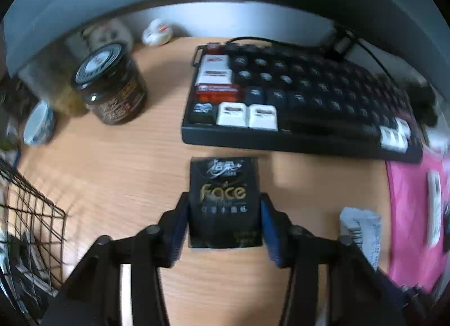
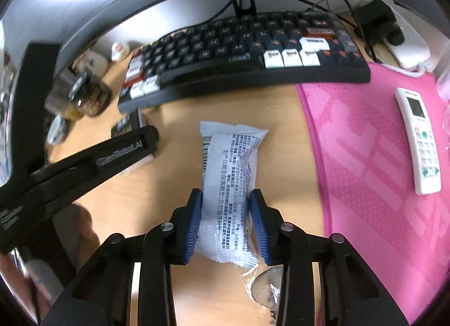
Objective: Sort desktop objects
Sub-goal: 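Grasp the white printed bag with the right tool while the left tool grasps a Face pack, then carry the white bag and Face pack over the wire basket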
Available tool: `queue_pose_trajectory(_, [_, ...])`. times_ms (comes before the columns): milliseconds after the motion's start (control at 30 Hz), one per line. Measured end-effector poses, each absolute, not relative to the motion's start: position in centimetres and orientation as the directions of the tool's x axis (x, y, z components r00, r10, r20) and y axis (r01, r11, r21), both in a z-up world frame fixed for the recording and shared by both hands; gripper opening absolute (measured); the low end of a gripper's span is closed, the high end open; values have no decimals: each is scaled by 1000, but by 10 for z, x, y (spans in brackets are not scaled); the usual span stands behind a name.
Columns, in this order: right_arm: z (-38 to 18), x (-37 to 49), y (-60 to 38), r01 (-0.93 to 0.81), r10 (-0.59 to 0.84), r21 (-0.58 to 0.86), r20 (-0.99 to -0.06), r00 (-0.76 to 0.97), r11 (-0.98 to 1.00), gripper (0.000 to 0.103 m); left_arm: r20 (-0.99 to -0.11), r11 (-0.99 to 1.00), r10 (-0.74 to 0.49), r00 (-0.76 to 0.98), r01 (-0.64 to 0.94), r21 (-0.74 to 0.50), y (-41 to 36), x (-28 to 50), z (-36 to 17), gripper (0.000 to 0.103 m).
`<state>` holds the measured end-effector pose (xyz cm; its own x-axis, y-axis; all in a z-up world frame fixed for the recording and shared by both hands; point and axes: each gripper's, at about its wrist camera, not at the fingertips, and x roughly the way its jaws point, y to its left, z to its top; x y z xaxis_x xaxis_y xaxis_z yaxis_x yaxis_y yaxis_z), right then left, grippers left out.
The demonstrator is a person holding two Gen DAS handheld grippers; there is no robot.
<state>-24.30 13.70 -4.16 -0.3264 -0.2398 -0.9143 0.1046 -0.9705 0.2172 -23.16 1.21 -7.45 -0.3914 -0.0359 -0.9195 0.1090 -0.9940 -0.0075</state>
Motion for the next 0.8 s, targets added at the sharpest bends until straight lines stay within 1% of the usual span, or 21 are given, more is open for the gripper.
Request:
queue_pose_trajectory(133, [-40, -223, 145, 134, -227, 192, -917, -329, -972, 36, -930, -999, -1, -368, 41, -15, 17, -203, -73, 52])
queue_pose_trajectory(200, [-40, -216, 145, 155, -210, 165, -917, -339, -974, 39, -933, -1000, 9, -360, -3, -8, 19, -181, -73, 52])
queue_pose_trajectory(267, [-41, -214, 145, 156, -198, 152, -918, -345, -976, 46, -936, -1000, 6, -352, -18, 1, 24, -177, -69, 52])
queue_pose_trajectory(300, [-43, -214, 145, 152, -194, 150, -919, -343, -977, 49, -935, -1000, 1, -354, -19, 6, 24, -172, -69, 53])
queue_pose_trajectory(367, [-47, -215, 145, 146, -192, 150, -922, -337, -978, 49, -930, -999, -22, -366, -30, 35, 25, -156, -70, 59])
queue_pose_trajectory(400, [-49, -215, 145, 144, -189, 148, -923, -335, -978, 49, -928, -998, -30, -372, -34, 46, 27, -153, -70, 60])
queue_pose_trajectory(433, [-49, -215, 144, 145, -184, 142, -921, -344, -979, 45, -926, -998, -32, -376, -36, 49, 27, -150, -66, 60])
queue_pose_trajectory(467, [-48, -214, 142, 147, -183, 139, -919, -349, -979, 37, -926, -998, -34, -377, -36, 51, 27, -147, -65, 59])
queue_pose_trajectory(500, [-47, -214, 141, 149, -174, 128, -919, -353, -981, 36, -925, -998, -29, -378, -35, 46, 24, -143, -63, 52])
queue_pose_trajectory(533, [-45, -213, 140, 151, -176, 129, -918, -355, -980, 34, -925, -999, -27, -378, -34, 43, 24, -145, -64, 52])
queue_pose_trajectory(733, [-37, -206, 140, 153, -206, 161, -912, -356, -975, 33, -924, -998, -15, -383, -47, 35, 25, -140, -59, 52])
queue_pose_trajectory(800, [-33, -203, 139, 157, -216, 169, -908, -360, -973, 33, -918, -998, -16, -396, -53, 40, 24, -151, -58, 51])
